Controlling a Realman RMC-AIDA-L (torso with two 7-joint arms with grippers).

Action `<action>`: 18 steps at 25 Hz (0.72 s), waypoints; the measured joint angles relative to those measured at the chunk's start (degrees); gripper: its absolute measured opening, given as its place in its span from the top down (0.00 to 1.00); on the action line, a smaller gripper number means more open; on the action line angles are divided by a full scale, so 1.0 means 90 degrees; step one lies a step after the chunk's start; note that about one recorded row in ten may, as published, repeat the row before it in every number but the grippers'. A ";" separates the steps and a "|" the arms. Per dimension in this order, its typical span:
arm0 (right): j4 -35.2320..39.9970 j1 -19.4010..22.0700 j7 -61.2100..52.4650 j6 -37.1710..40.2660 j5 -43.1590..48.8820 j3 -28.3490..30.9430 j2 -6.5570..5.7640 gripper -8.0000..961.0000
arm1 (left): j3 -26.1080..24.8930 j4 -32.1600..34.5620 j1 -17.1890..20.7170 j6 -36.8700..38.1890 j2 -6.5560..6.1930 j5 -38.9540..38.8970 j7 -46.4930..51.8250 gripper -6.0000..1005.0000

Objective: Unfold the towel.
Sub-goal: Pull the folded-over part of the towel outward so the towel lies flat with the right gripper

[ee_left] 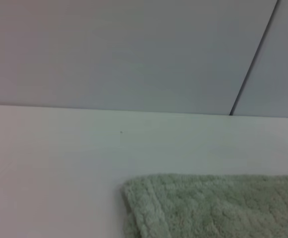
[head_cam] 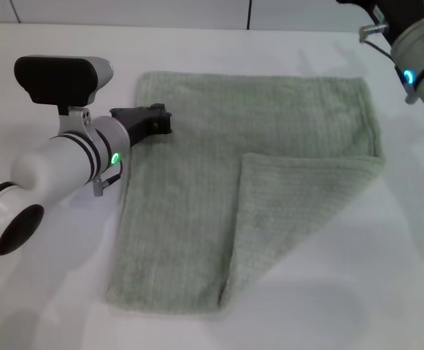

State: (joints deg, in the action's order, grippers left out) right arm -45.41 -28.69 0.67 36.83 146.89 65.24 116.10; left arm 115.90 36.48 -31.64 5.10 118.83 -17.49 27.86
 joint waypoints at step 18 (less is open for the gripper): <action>-0.3552 0.0428 0.0022 -0.4902 0.1201 0.1241 0.0047 0.24 | 0.0004 0.0122 0.0025 -0.0010 -0.0010 0.0001 0.0000 1.00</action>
State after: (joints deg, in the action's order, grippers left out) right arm -77.37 -24.84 0.87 -7.29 157.70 76.40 116.53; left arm 115.93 37.59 -31.41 5.01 118.74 -17.48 27.86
